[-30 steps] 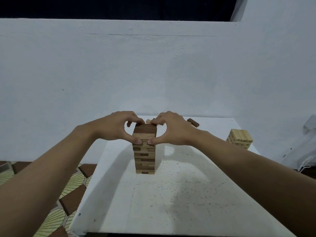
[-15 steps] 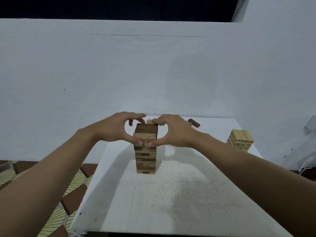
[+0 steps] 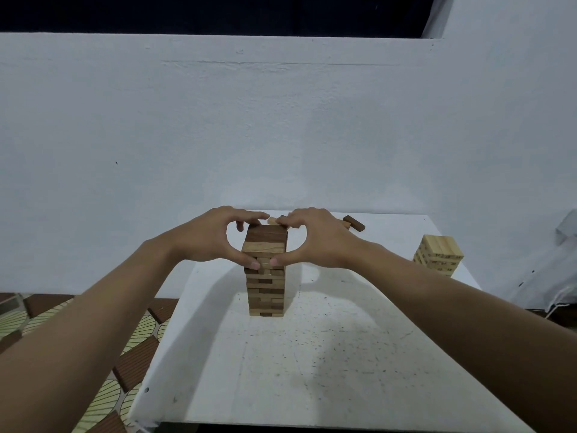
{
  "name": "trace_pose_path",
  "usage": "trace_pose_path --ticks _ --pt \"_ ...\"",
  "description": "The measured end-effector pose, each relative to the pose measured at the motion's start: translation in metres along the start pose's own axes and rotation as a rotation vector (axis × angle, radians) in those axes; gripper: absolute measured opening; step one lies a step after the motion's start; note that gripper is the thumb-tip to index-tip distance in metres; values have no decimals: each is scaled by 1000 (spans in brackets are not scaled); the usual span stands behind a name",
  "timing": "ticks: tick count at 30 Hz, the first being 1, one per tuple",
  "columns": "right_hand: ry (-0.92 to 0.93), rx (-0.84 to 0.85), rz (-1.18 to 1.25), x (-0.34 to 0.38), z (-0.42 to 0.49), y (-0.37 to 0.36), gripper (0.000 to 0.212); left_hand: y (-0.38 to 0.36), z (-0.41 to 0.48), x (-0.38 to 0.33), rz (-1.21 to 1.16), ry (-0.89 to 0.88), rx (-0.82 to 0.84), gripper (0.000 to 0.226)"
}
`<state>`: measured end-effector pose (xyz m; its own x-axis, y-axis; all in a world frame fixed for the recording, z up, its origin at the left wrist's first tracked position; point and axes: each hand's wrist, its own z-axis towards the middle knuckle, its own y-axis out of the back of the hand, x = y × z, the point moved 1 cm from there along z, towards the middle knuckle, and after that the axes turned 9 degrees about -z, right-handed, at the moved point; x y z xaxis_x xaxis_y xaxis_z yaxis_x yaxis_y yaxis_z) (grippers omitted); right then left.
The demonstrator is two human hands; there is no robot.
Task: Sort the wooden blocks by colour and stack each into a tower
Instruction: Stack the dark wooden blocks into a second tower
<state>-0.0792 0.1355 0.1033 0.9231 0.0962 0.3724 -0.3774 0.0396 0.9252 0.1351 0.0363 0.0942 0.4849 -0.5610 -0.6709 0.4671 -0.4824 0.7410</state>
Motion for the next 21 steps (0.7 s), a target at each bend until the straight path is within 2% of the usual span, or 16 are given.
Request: trace_pose_path --ticks 8,14,17,19,21 --pt "19 15 63 -3 1 -1 81 -3 1 3 -34 -14 2 79" --pt "29 -4 120 -7 1 -7 85 -4 1 4 -72 -1 6 85" --pt "-9 -22 261 -9 -8 -15 90 -4 -4 0 -100 22 1 87" --pt "-59 -64 401 -11 -16 -24 82 -5 -10 -4 -135 30 -17 83" --pt "-124 -97 543 -11 -25 -29 56 -13 -18 -4 -264 61 -119 69"
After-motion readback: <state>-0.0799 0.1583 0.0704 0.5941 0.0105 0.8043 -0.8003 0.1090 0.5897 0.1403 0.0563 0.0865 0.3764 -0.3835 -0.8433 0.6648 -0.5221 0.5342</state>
